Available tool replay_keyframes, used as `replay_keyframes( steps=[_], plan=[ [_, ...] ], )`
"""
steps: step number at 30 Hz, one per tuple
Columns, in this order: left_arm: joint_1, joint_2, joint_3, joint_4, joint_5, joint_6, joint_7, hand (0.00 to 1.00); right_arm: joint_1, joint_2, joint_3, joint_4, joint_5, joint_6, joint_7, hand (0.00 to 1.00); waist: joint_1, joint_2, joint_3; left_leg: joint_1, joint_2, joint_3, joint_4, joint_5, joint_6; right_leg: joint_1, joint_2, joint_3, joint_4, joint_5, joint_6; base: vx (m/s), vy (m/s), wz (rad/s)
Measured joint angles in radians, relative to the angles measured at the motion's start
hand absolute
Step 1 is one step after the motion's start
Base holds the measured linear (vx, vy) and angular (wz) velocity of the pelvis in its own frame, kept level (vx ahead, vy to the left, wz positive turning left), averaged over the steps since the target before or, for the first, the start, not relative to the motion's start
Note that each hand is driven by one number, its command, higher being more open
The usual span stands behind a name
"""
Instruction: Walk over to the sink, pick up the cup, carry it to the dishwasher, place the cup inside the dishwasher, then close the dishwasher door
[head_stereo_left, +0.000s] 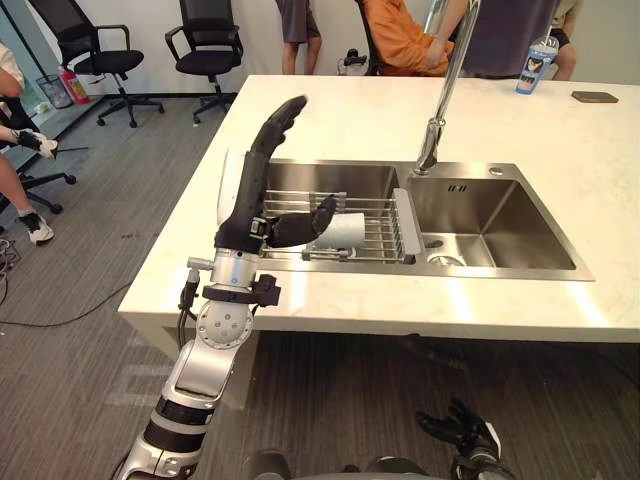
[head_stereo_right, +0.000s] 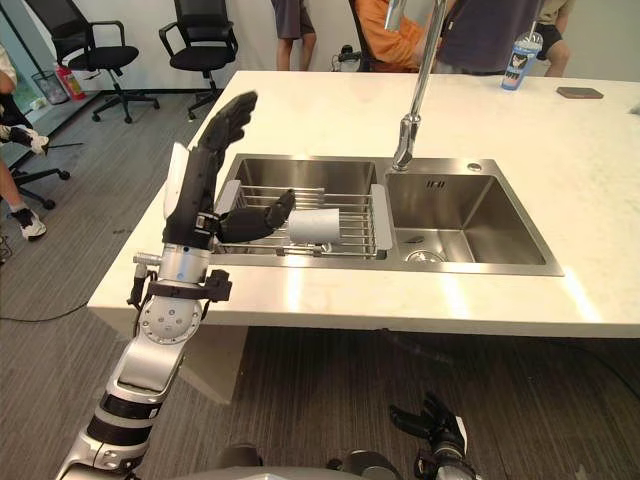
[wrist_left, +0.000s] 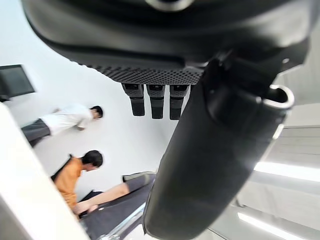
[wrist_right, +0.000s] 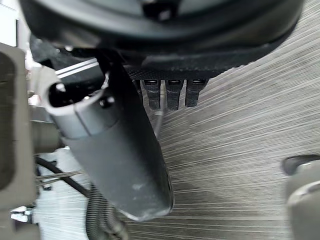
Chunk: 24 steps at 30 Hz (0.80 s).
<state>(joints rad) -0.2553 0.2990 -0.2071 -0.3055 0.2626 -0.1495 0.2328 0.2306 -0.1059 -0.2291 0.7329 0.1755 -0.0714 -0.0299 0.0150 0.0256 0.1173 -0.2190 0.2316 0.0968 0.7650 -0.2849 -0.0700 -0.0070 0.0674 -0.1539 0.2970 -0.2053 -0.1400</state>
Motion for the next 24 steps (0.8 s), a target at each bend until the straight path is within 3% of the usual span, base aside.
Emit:
replay_keyframes(
  steps=[2,3,4,7,11,18,24],
  plan=[
    [-0.041,0.013,-0.005,0.006,0.027,0.000,-0.001,0.90,0.001,0.000,0.000,-0.002,0.000,0.000,-0.001,0.90,-0.002,0.001,-0.002,0.006,-0.046,-0.007,-0.215,0.020,0.004,0.005,-0.014,0.011,0.000,-0.007,0.015,0.21,0.082,-0.15],
    [-0.067,0.020,-0.017,0.018,0.035,0.000,-0.001,0.90,0.004,-0.001,0.000,-0.002,0.000,0.001,-0.001,0.90,-0.002,0.002,-0.003,0.014,-0.065,-0.008,-0.310,0.063,0.008,0.004,-0.018,0.015,0.007,-0.012,0.025,0.21,0.110,-0.20],
    [-0.100,0.032,-0.039,0.043,0.052,0.000,-0.004,0.90,0.007,0.003,0.001,0.004,0.000,0.002,-0.001,0.90,0.002,0.007,-0.008,0.035,-0.081,-0.007,-0.374,0.158,-0.003,0.002,-0.020,0.035,0.023,-0.025,0.045,0.21,0.126,-0.21],
    [-0.149,0.053,-0.103,0.116,0.063,0.008,-0.027,0.90,0.015,0.027,0.000,0.002,0.000,0.006,-0.001,0.90,-0.005,-0.024,-0.014,0.077,-0.123,0.021,-0.437,0.169,0.014,0.002,-0.064,0.055,0.029,-0.037,0.068,0.17,0.125,-0.12],
    [-0.201,0.054,-0.196,0.247,0.074,0.015,-0.060,0.90,0.016,0.046,0.001,0.007,0.000,0.007,0.006,0.90,-0.016,-0.026,-0.015,0.129,-0.169,0.053,-0.520,0.185,0.039,0.010,-0.103,0.086,0.020,-0.043,0.092,0.11,0.123,-0.12],
    [-0.279,0.063,-0.237,0.445,0.095,0.037,-0.087,0.90,0.013,0.054,-0.003,0.083,-0.001,0.007,0.008,0.90,-0.044,-0.029,-0.018,0.168,-0.184,0.055,-0.619,0.229,0.039,0.016,-0.105,0.107,-0.015,-0.028,0.105,0.01,0.012,0.00],
    [-0.280,0.116,-0.239,0.605,0.150,0.048,-0.110,0.90,-0.005,0.033,-0.008,0.173,-0.002,0.009,0.008,0.90,-0.068,-0.026,-0.019,0.214,-0.182,0.048,-0.762,0.313,0.034,0.018,-0.082,0.127,-0.083,0.031,0.102,-0.03,-0.004,-0.10]
  ],
)
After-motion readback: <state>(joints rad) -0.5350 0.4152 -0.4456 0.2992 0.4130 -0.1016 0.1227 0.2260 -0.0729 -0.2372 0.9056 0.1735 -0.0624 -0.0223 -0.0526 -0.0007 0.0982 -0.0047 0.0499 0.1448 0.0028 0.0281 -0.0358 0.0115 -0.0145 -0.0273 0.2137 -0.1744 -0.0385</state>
